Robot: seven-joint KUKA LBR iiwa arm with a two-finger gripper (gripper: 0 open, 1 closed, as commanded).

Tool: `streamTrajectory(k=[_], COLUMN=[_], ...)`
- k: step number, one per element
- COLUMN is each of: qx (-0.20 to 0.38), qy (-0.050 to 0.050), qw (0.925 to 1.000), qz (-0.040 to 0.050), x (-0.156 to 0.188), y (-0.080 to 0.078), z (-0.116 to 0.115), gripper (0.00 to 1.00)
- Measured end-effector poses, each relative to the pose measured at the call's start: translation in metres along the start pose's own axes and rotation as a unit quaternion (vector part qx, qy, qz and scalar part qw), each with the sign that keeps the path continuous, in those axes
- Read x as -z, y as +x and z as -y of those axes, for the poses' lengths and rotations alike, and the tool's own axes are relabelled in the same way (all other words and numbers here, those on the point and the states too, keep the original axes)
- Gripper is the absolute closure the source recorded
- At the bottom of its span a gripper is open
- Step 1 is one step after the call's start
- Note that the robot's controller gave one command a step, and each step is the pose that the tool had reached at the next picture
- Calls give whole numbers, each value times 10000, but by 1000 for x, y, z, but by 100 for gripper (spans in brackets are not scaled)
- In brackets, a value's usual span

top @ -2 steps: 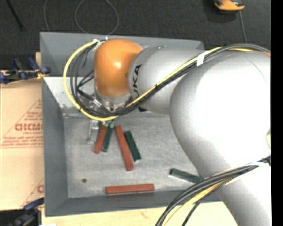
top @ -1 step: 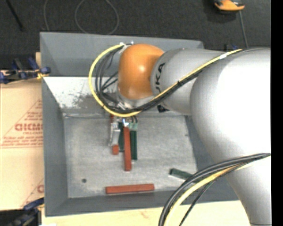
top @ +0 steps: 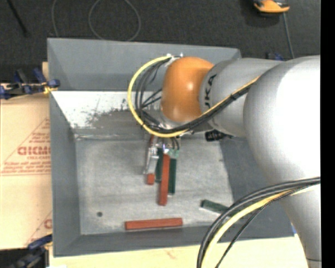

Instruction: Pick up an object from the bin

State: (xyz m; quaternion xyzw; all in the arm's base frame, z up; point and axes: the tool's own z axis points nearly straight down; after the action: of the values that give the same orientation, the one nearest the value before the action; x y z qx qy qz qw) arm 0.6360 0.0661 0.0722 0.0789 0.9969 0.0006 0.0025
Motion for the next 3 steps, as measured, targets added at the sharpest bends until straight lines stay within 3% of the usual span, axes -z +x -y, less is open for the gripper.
streamTrajectory(k=[1, 2, 3], qx=[411, 2018, 1935], qy=[11, -2, 23], qw=[9992, 9794, 9811], qz=[18, -33, -16], x=[32, -3, -1], y=[-10, 68, 59], z=[33, 0, 86], gripper=[0, 0, 0])
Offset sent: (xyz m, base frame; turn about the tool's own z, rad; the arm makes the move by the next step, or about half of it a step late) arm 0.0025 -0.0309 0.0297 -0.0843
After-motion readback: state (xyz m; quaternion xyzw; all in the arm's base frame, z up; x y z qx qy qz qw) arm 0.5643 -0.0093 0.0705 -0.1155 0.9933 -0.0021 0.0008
